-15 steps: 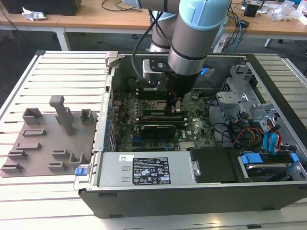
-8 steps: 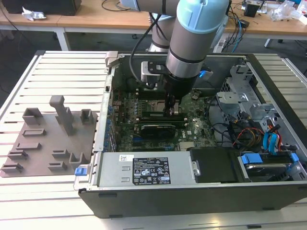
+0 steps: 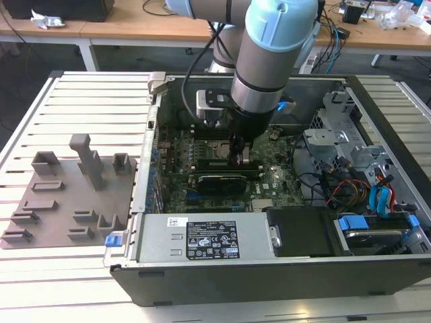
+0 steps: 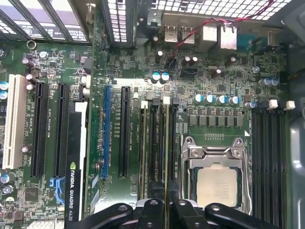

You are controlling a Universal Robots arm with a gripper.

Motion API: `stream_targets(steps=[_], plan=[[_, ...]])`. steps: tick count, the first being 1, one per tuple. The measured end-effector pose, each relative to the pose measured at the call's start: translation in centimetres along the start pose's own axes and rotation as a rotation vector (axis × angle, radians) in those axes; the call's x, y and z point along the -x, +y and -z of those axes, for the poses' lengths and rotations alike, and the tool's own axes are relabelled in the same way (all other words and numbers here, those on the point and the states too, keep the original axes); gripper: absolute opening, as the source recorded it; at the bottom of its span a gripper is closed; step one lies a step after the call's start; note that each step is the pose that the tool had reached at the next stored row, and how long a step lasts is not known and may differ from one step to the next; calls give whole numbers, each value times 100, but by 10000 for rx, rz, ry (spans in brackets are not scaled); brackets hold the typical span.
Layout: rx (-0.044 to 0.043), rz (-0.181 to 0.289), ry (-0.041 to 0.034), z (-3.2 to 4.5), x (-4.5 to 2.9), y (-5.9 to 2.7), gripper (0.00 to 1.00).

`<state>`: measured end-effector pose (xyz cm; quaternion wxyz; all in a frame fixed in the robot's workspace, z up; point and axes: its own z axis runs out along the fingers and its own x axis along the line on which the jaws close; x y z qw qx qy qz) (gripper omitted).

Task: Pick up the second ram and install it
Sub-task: 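Insert the second ram into the second slot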

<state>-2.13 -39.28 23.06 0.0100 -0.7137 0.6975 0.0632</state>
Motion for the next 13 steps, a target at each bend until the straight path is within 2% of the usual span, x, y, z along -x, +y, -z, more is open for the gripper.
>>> stream_targets(steps=[13], plan=[[0, 7, 1, -58, 8, 0, 14]])
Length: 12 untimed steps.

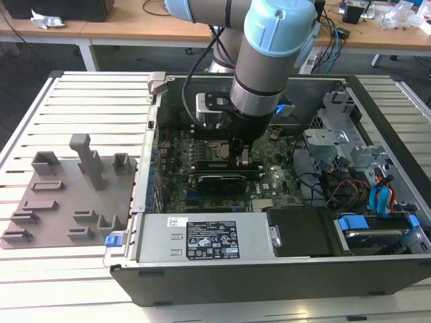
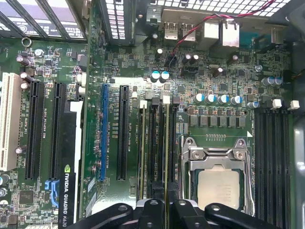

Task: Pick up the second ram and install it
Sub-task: 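Insert the second ram into the second slot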

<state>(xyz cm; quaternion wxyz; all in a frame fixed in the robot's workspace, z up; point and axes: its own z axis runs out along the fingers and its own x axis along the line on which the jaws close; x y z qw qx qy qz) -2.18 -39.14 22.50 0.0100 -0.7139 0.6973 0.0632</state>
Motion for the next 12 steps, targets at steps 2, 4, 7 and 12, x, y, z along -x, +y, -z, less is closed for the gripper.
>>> stream_targets(steps=[2, 4, 7, 12], plan=[[0, 0, 0, 0, 0, 0, 14], [0, 0, 0, -1, 0, 0, 14], [1, 0, 1, -18, -2, -1, 14], [4, 0, 8, -76, 1, -6, 14]])
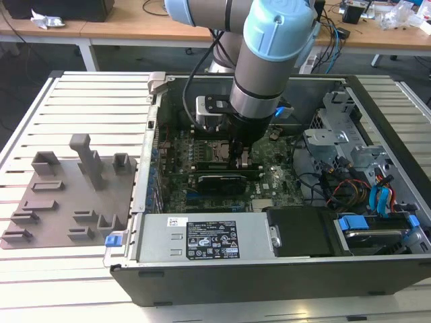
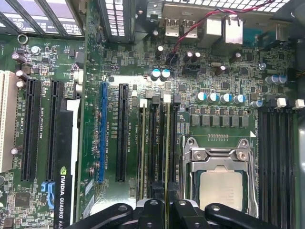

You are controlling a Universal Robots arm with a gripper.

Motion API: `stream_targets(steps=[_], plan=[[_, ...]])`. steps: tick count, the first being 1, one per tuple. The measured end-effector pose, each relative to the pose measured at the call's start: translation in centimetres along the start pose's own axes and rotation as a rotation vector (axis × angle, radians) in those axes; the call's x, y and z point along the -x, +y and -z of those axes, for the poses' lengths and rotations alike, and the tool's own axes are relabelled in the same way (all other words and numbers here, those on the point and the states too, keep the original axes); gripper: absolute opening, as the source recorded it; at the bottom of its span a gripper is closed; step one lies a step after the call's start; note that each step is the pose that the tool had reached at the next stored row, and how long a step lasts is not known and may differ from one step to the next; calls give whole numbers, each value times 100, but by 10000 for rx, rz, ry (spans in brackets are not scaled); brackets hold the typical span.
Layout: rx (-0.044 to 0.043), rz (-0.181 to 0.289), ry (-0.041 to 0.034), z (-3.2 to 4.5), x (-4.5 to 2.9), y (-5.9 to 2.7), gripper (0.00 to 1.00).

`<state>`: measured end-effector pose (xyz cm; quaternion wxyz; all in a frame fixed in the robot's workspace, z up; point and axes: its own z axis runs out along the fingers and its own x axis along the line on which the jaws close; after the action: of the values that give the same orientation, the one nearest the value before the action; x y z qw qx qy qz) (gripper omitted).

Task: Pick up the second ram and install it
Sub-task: 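Insert the second ram into the second slot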

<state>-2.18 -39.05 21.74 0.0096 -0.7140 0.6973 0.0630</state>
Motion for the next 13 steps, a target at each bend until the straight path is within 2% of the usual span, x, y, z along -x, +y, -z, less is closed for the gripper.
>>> stream_targets(steps=[5, 6, 7, 8, 9, 10, 11, 12, 13], plan=[[-14, 4, -42, -26, 11, -4, 15], [-4, 0, -15, -16, 7, -1, 21], [-4, 0, -11, 12, 11, 1, 21], [-3, 2, -10, 93, 24, 6, 21], [-4, -1, -9, 259, 82, 19, 21], [-3, 0, -9, 302, 110, 21, 20], [-5, 0, -12, 322, 128, 22, 13], [-2, 1, -7, 377, 170, 25, 10], [-4, 0, -3, 380, 172, 25, 10]])
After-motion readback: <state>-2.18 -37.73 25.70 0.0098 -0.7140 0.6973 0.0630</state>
